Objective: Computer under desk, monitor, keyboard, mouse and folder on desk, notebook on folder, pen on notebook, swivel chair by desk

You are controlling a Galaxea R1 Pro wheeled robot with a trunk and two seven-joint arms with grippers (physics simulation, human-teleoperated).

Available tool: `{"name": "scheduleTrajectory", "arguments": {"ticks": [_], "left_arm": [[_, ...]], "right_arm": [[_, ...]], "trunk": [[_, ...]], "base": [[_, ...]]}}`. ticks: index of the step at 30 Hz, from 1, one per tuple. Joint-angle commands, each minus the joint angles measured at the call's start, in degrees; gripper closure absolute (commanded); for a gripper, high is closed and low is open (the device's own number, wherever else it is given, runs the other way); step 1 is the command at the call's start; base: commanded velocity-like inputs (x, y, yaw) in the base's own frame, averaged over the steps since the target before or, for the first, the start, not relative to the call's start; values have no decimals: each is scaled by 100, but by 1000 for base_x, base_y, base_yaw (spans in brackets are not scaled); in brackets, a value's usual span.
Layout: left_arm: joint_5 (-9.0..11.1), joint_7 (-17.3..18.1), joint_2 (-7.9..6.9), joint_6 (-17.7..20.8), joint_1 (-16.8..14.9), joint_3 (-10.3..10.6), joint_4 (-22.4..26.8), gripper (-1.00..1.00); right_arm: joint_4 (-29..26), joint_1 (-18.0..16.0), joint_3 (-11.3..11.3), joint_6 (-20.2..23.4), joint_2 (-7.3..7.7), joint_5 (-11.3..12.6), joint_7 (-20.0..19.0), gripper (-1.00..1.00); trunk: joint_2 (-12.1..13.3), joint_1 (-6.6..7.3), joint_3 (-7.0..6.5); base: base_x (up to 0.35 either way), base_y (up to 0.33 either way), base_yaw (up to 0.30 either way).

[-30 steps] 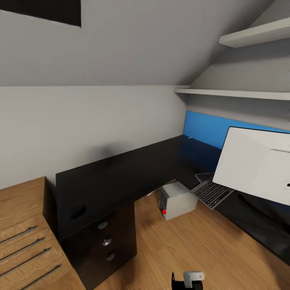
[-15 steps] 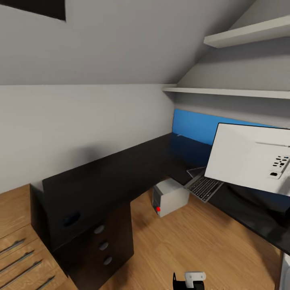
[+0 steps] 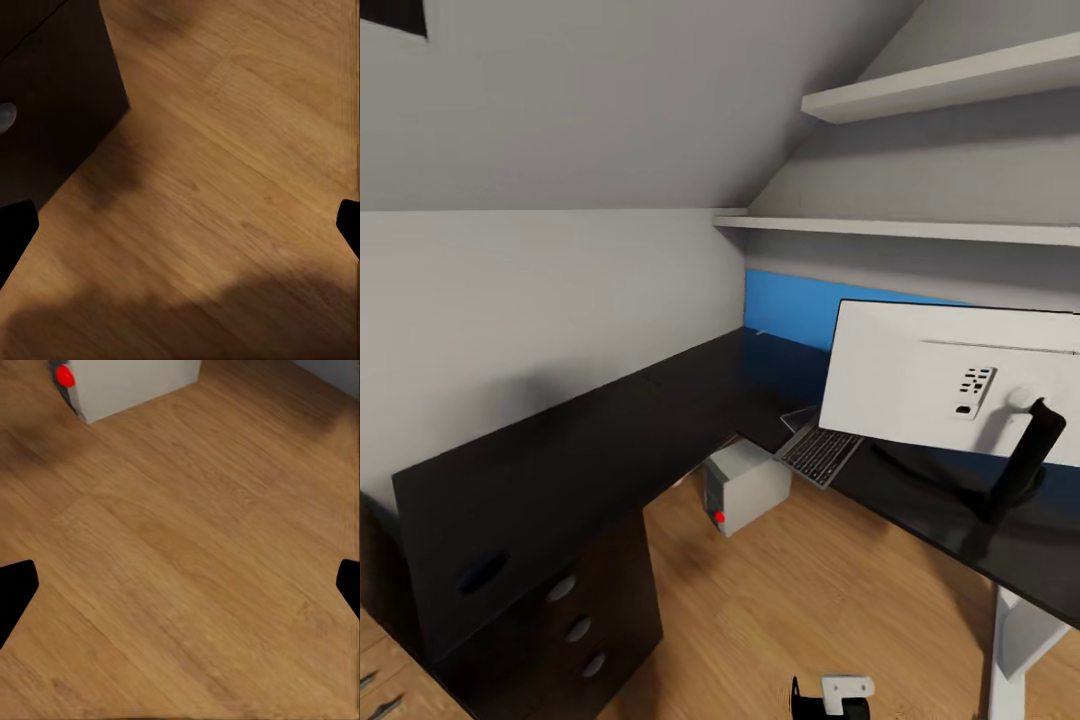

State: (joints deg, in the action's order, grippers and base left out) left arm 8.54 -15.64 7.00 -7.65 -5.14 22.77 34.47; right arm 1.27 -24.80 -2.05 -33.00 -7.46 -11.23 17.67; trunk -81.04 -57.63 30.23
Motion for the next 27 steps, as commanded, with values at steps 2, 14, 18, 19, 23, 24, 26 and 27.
{"name": "scheduleTrajectory", "arguments": {"ticks": [2,14,18,19,23,24,26,27], "left_arm": [[60,-44,-3,-26,-5,41,-1,-100],[60,-44,-1,-33,-5,36,-1,-100],[60,-44,2,-30,-5,36,-1,-100],[60,-44,2,-28,-5,35,-1,-100],[61,-44,3,-28,-5,39,-1,-100],[61,-44,3,-28,-5,40,-1,-100],[60,-44,3,-27,-5,40,-1,-100],[60,-44,3,-27,-5,40,-1,-100]], "right_arm": [[10,-7,-23,-13,0,42,44,-100],[5,-7,-15,-20,8,138,44,-100],[5,-7,-14,-22,8,139,42,-100],[5,-7,-14,-24,8,139,40,-100],[4,-7,-14,-29,8,139,43,-100],[4,-7,-14,-29,8,139,43,-100],[4,-7,-11,-30,8,138,44,-100],[3,-7,-10,-30,8,136,44,-100]], "trunk": [[-3,0,6],[-3,0,-14],[-3,0,-29],[-3,0,-33],[-3,0,-45],[-3,0,-46],[-3,0,-47],[-3,0,-47]], "base": [[0,0,-287],[-38,89,-290],[-79,238,-283],[-28,109,-279],[-15,58,-204],[-6,23,-93],[-3,12,-49],[-2,8,-31]]}}
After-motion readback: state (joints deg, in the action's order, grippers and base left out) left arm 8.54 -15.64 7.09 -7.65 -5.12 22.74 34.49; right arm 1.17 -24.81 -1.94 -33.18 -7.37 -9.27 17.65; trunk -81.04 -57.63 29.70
